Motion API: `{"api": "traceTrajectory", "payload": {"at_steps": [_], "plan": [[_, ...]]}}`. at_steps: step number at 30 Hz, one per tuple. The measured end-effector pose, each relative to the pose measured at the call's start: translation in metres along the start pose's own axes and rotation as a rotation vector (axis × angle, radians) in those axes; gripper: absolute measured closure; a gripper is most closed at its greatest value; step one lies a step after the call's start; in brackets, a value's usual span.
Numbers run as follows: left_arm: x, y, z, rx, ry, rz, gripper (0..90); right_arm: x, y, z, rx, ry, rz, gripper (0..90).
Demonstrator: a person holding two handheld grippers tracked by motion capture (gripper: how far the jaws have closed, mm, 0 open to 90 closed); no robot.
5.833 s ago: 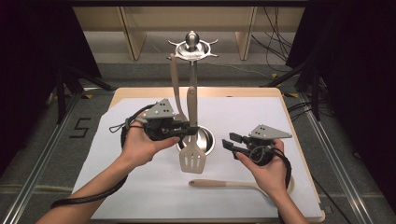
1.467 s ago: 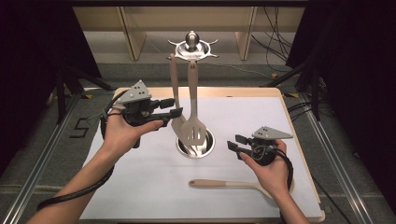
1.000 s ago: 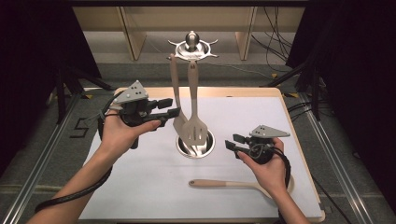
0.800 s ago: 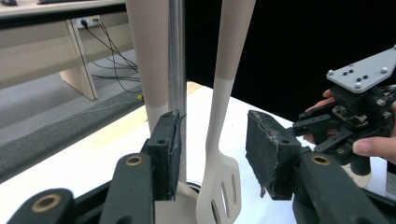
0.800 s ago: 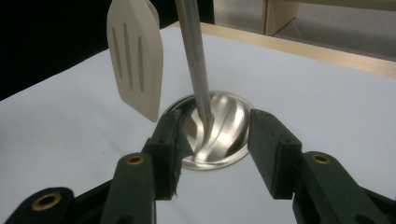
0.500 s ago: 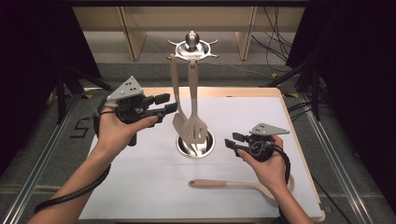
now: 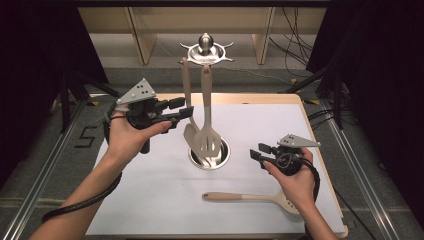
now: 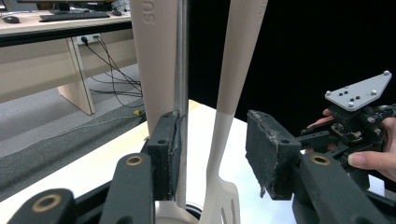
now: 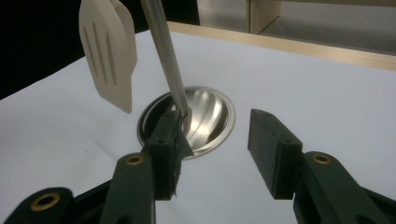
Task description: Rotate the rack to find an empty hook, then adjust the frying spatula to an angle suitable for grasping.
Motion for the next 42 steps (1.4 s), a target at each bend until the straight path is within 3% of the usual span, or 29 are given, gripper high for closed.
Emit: {"api": "traceTrajectory", "payload": {"at_steps": [5,6,7,8,9,12,15,16,17,18,19,22,24,25,26,29,30,31,32,33,36,42], "plan": [[0.003,0.004,-0.002,0.0,-0.009,-0.006,54.9,-0.003,0.004,-0.001,0.045,-0.007,-0.013,55.6],[0.003,0.006,-0.003,0.001,-0.011,-0.008,54.9,-0.001,0.007,0.002,0.005,0.009,-0.009,55.6],[0.003,0.007,-0.003,0.001,-0.013,-0.007,54.8,-0.003,0.004,0.002,0.024,0.004,-0.022,55.6],[0.003,0.008,-0.004,0.005,-0.013,-0.01,54.8,-0.001,0.002,0.003,0.023,0.01,-0.001,55.5],[0.002,0.009,-0.004,0.002,-0.014,-0.009,54.8,0.0,0.004,0.005,-0.005,0.011,0.002,55.5],[0.002,0.011,-0.004,0.012,-0.012,-0.018,54.8,0.002,-0.002,0.006,0.024,0.013,0.008,55.4],[0.002,0.011,-0.007,0.019,-0.022,-0.023,54.9,0.001,0.0,0.005,-0.014,0.011,0.012,55.4],[0.003,0.011,-0.01,0.031,-0.036,-0.032,55.0,0.001,-0.002,0.003,0.024,0.005,0.007,55.4],[0.004,0.011,-0.012,0.031,-0.043,-0.034,55.2,0.0,0.0,0.0,-0.004,-0.002,0.004,55.4],[0.007,0.01,-0.015,0.034,-0.049,-0.037,55.6,0.001,0.0,0.0,-0.002,0.001,0.009,55.4],[0.009,0.01,-0.02,0.033,-0.063,-0.035,56.1,0.001,-0.004,-0.002,0.042,0.001,0.02,55.4],[0.022,0.009,-0.04,0.025,-0.122,-0.046,57.7,-0.002,0.0,-0.003,0.031,-0.005,0.005,55.3],[0.027,0.01,-0.048,0.023,-0.146,-0.053,63.0,-0.003,0.005,-0.001,0.005,-0.001,-0.004,55.2],[0.028,0.01,-0.053,0.026,-0.156,-0.059,65.5,-0.004,0.002,0.0,0.034,0.006,-0.003,55.2],[0.029,0.012,-0.058,0.018,-0.166,-0.065,69.5,-0.003,0.004,0.001,0.016,0.018,0.001,55.2],[0.026,0.011,-0.065,0.021,-0.176,-0.069,76.2,-0.003,0.001,0.002,0.034,0.027,-0.002,54.9],[0.024,0.01,-0.066,0.014,-0.174,-0.067,78.9,-0.005,0.003,0.004,-0.004,0.015,-0.015,54.9],[0.022,0.009,-0.068,0.024,-0.185,-0.07,81.6,-0.003,0.002,0.005,-0.004,0.038,-0.003,55.0],[0.02,0.008,-0.07,0.014,-0.185,-0.077,84.4,-0.004,-0.001,0.006,0.033,0.03,-0.005,55.2],[0.018,0.006,-0.072,0.017,-0.188,-0.076,86.1,-0.005,-0.001,0.006,0.018,0.023,-0.015,55.5],[0.013,0.005,-0.079,0.02,-0.193,-0.078,88.0,-0.004,0.0,0.007,0.014,0.044,-0.004,56.3],[0.007,0.011,-0.086,0.02,-0.208,-0.116,89.1,-0.005,0.003,0.005,0.024,0.026,-0.018,56.4]]}}
Point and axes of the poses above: each handheld gripper's, and its own axes: x roughly backward along the jaws, z roughly out of its underside, y roughly to its left, the point moved 7 cm from there along -x, roughly forward along the jaws, and after that the axes turned 15 degrees about -z, right-handed, at the moved point
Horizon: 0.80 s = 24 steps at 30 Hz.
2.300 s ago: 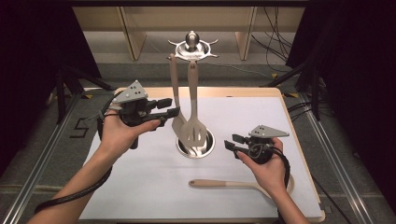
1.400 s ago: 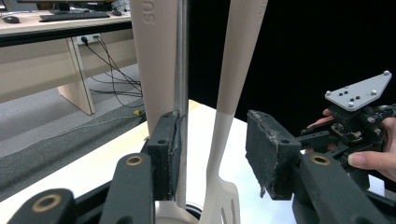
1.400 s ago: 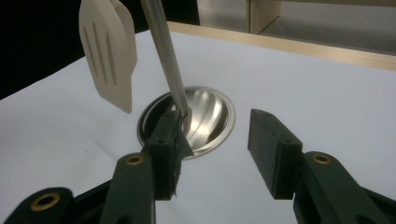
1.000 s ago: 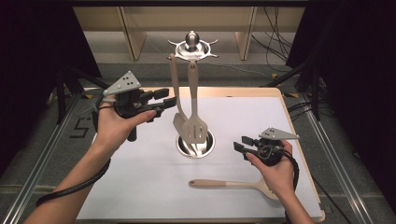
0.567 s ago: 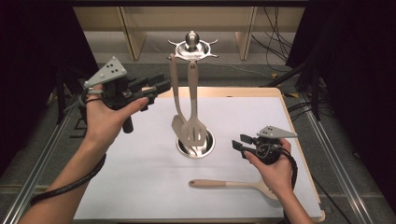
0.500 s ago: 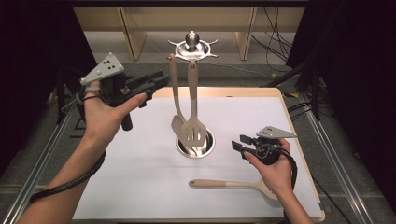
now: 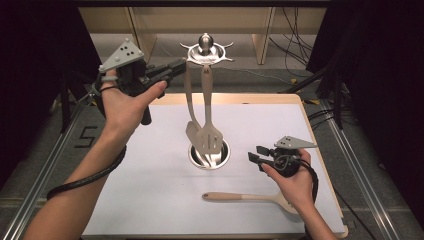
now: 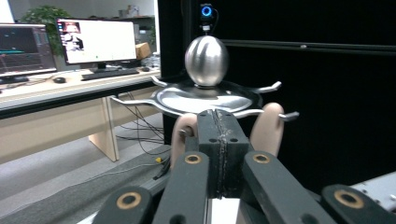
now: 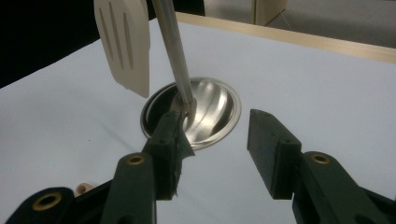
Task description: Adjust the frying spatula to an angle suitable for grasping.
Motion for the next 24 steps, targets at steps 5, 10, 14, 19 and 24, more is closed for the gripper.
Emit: {"api": "traceTrajectory", "payload": {"at_steps": [5,10,14,19,24], "plan": [[0.0,0.004,0.0,-0.01,-0.008,-0.017,89.4,0.003,-0.003,-0.002,0.032,0.014,0.019,56.4],[-0.005,0.015,0.001,-0.002,-0.002,-0.052,89.5,0.001,-0.003,-0.002,0.032,0.009,0.019,56.7],[-0.011,0.022,0.001,-0.006,0.007,-0.063,89.4,-0.001,-0.001,-0.001,0.005,0.011,0.02,56.7],[-0.019,0.025,0.0,-0.002,0.018,-0.071,89.4,-0.002,-0.001,-0.002,0.002,-0.012,0.015,56.7],[-0.027,0.031,-0.002,-0.002,0.025,-0.075,89.4,0.001,-0.004,0.0,0.024,0.025,0.007,56.7]]}}
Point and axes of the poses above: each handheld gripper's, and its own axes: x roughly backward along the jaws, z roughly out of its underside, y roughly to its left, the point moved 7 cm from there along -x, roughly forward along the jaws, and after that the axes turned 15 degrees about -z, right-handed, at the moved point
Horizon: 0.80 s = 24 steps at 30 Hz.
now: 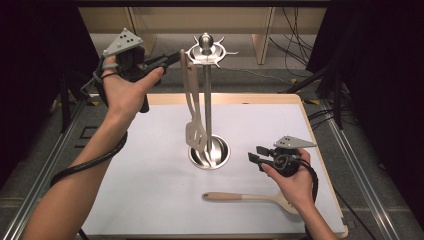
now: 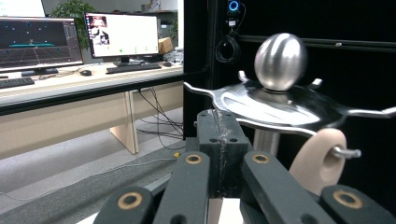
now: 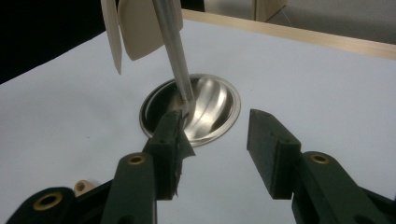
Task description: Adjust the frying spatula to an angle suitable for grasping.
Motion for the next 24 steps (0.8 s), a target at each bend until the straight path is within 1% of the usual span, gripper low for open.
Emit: {"api": "traceTrajectory", "payload": {"at_steps": [2,3,4,5,6,7,8,9,10,11,12,13,15,16,18,19,20,21,22,23,24], "plan": [[-0.003,0.001,0.0,0.001,0.004,-0.002,89.4,0.0,0.002,0.001,-0.027,0.004,-0.001,56.7],[-0.005,0.002,-0.001,0.001,0.006,-0.001,89.4,0.001,0.001,0.001,-0.011,-0.002,0.006,56.7],[-0.006,0.003,-0.001,0.003,0.008,-0.003,89.5,0.001,0.002,0.001,-0.024,0.0,0.005,56.7],[-0.007,0.003,-0.001,-0.002,0.011,-0.005,89.4,0.002,0.002,0.001,-0.022,0.001,0.006,56.7],[-0.008,0.003,-0.002,-0.007,0.015,-0.006,89.4,0.002,0.004,0.001,-0.04,0.008,0.0,56.8],[-0.009,0.003,-0.002,-0.006,0.017,-0.006,89.4,0.002,0.001,0.0,-0.009,0.007,0.003,56.8],[-0.011,0.004,-0.002,-0.013,0.022,-0.005,89.4,0.002,0.0,0.0,0.004,0.004,0.009,56.8],[-0.011,0.004,-0.003,-0.011,0.024,-0.005,89.4,0.002,0.002,0.001,-0.018,0.01,0.0,56.8],[-0.012,0.004,-0.003,-0.011,0.026,-0.005,89.4,0.001,0.005,0.002,-0.048,0.004,-0.003,56.8],[-0.013,0.004,-0.003,-0.01,0.029,-0.004,89.4,0.0,0.005,0.002,-0.038,0.003,-0.008,56.8],[-0.014,0.005,-0.004,-0.015,0.035,-0.006,89.5,0.0,0.003,0.001,-0.019,-0.003,0.001,56.8],[-0.015,0.005,-0.005,-0.017,0.038,-0.007,89.5,0.001,0.005,0.002,-0.029,0.019,0.005,56.8],[-0.017,0.005,-0.005,-0.019,0.042,-0.011,89.5,-0.001,0.004,0.001,-0.016,-0.003,0.009,56.7],[-0.019,0.005,-0.005,-0.019,0.044,-0.011,89.4,0.0,0.003,0.002,-0.008,0.018,0.001,56.7],[-0.02,0.005,-0.006,-0.015,0.045,-0.008,89.4,0.0,0.003,0.003,-0.012,0.022,-0.001,56.7],[-0.02,0.006,-0.006,-0.012,0.041,-0.008,89.4,0.0,0.005,0.004,-0.03,0.028,-0.006,56.7],[-0.018,0.006,-0.006,-0.009,0.032,-0.006,89.3,0.0,0.005,0.005,-0.035,0.035,-0.009,56.7],[-0.017,0.006,-0.006,-0.006,0.024,-0.003,89.2,0.001,0.002,0.004,-0.005,0.029,-0.002,56.7],[-0.013,0.005,-0.006,-0.008,0.015,0.0,88.9,0.001,0.003,0.005,-0.03,0.032,-0.005,56.7],[-0.011,0.005,-0.006,-0.011,0.01,0.001,86.8,0.001,0.0,0.005,-0.002,0.036,0.0,56.6],[-0.005,0.003,-0.004,-0.004,0.004,0.01,85.2,0.001,0.003,0.006,-0.043,0.038,-0.009,56.6]]}}
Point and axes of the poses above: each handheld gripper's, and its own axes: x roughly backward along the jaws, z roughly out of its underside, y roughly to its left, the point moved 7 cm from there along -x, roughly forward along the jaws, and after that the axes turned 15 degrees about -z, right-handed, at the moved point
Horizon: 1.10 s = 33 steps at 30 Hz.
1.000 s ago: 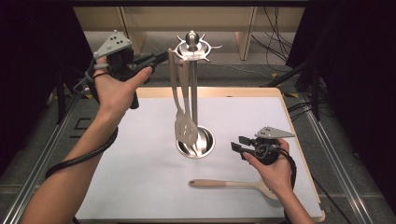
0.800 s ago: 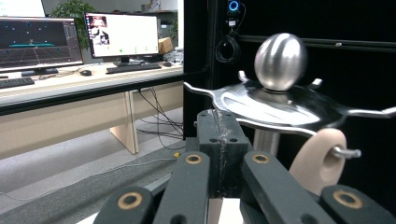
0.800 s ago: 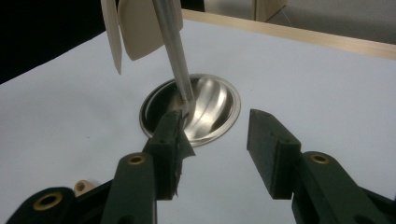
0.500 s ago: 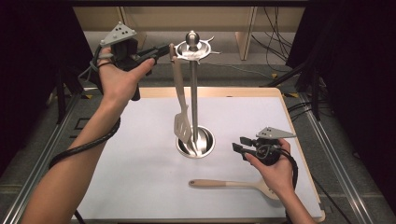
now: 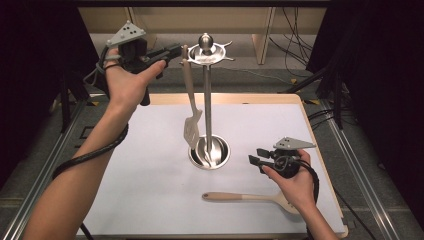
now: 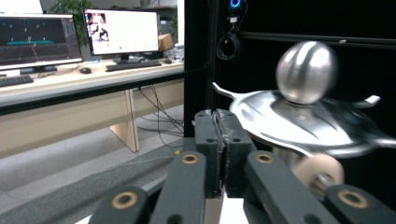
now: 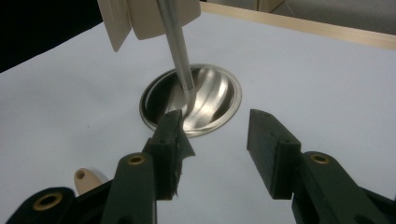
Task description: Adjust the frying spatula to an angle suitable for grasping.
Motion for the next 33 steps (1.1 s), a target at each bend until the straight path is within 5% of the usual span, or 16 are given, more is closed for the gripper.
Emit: {"api": "traceTrajectory", "payload": {"at_steps": [3,8,16,23,25,29,30,33], "plan": [[0.014,0.003,0.003,0.005,-0.029,-0.011,80.1,0.0,-0.005,0.0,0.032,-0.005,0.005,56.4],[0.036,0.01,0.02,0.01,-0.03,-0.018,70.7,0.002,-0.005,0.006,-0.011,0.071,0.013,56.1],[0.069,0.026,0.071,-0.018,-0.011,-0.032,56.8,0.0,-0.005,0.009,-0.017,0.106,0.009,56.0],[0.082,0.04,0.106,-0.033,0.035,-0.078,48.4,-0.001,-0.006,0.015,-0.005,0.197,0.012,55.5],[0.083,0.041,0.114,-0.035,0.048,-0.082,47.8,-0.004,-0.006,0.019,0.011,0.246,0.006,55.5],[0.087,0.041,0.125,-0.036,0.067,-0.079,47.5,-0.004,0.004,0.032,0.022,0.455,-0.037,54.5],[0.087,0.041,0.127,-0.036,0.071,-0.078,47.4,-0.004,0.001,0.036,0.079,0.511,-0.055,54.4],[0.088,0.039,0.13,-0.032,0.07,-0.074,47.3,-0.005,0.003,0.047,0.142,0.627,-0.072,52.8]]}}
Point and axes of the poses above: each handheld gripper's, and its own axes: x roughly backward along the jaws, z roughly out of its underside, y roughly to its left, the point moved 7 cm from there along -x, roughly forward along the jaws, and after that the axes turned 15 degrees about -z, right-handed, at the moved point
